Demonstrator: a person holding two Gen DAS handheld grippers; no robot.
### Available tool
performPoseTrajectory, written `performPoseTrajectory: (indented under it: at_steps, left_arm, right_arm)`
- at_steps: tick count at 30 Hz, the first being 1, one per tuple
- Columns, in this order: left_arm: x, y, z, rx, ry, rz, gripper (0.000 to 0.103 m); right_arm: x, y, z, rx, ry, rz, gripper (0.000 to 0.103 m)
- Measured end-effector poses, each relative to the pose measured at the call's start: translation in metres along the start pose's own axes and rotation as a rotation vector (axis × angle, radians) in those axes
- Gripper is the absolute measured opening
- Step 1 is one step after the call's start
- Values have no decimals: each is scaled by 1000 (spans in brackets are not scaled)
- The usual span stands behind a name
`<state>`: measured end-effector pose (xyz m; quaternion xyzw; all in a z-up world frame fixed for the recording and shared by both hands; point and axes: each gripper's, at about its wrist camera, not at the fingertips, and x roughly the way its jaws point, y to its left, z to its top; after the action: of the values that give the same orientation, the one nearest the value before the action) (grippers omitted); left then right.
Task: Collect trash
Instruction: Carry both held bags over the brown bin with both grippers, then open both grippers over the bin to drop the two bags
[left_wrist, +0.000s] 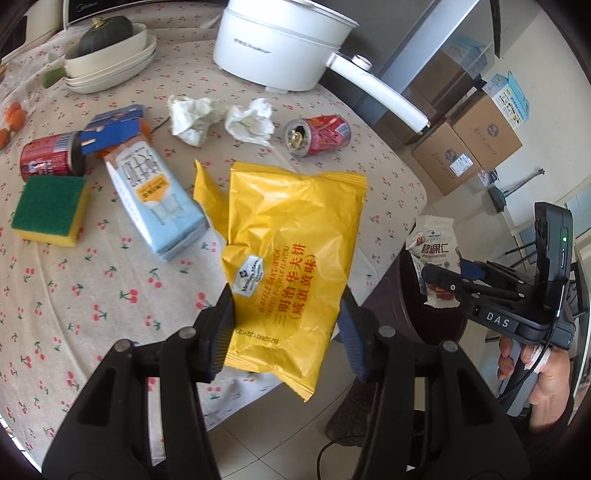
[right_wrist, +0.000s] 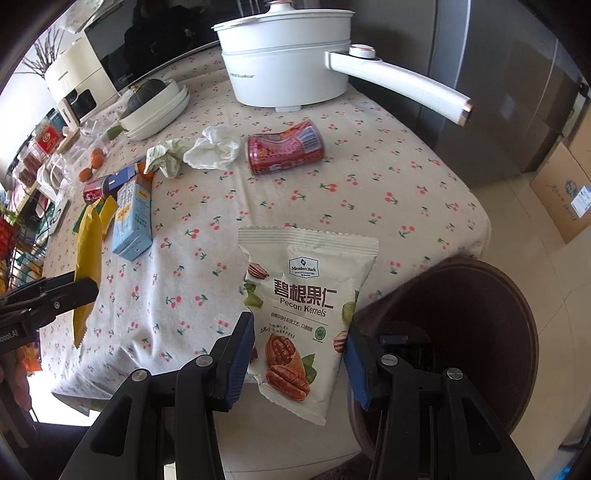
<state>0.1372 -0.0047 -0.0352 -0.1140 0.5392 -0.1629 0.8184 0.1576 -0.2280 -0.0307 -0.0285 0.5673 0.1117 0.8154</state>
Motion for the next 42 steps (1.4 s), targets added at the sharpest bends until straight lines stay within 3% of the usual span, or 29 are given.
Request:
performPoseTrajectory:
  at_steps: [17,26,28,30,33,42]
  left_arm:
    - [89,-148,-12,235,108,-132,54]
    - [124,-191,-18,304,124,-176,54]
    - [124,-189,-16,288,102,-166,64]
    - [121,-183,-16,274,81,-140,103]
    - [113,-178,-14,290,28,-86,102]
    - [100,-154,-17,290,22,6,103]
  right_arm:
    - [-38,-141,-74,209,-12,-80,47]
    - [-44,-192,-107,288,8,-120,47]
    - [-45,-198,-110,297,8,-122,47]
    - [-46,-201,-110,301,6,-121,47]
    - [-49,-202,-109,298,0,-120,47]
    - [-47,-193,-102,275,-2,-120,48]
